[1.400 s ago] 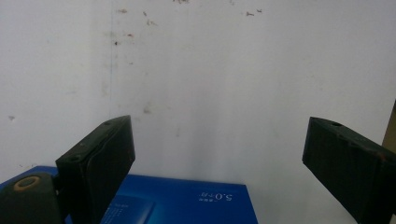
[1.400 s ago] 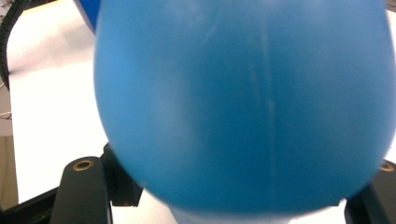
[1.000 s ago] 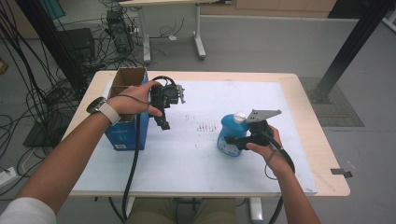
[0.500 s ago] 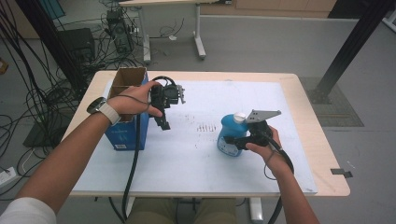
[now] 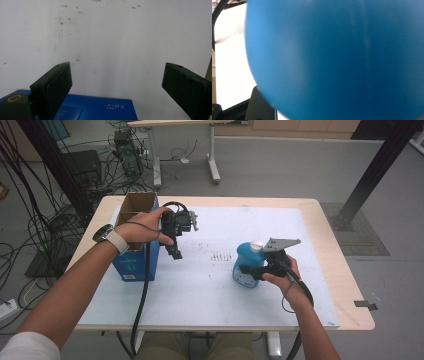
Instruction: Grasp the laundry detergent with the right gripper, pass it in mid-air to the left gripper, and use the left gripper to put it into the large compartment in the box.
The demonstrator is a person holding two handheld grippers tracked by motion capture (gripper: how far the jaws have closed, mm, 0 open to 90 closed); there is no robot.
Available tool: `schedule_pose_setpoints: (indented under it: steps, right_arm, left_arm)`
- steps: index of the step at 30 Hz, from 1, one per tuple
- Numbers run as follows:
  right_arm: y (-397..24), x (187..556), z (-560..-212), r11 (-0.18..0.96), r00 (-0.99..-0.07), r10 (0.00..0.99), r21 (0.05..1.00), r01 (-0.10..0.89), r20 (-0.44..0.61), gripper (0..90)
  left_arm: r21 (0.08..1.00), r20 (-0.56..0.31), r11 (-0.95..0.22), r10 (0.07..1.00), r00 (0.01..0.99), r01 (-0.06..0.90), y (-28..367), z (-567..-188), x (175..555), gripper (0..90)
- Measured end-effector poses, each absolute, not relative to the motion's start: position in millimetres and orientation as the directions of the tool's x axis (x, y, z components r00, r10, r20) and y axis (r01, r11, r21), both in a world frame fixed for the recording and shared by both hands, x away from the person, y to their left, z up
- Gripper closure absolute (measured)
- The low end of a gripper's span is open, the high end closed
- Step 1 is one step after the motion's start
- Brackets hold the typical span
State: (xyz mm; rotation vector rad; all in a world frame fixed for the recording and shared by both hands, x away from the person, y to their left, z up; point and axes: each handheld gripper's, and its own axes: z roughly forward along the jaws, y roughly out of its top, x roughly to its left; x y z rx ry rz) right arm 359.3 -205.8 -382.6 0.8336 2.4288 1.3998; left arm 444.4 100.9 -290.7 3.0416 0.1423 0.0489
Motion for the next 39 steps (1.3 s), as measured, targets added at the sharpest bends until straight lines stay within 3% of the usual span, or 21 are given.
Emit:
schedule_pose_setpoints:
  steps: [39]
  right_arm:
    - [-204.5, 360.0, -385.5, 0.378, -0.820, 0.567, 0.859, 0.345, 0.080, 40.3]
  left_arm:
    - [0.100, 0.028, -0.991, 0.091, 0.995, 0.088, 101.1, -291.1, 444.4, 9.6]
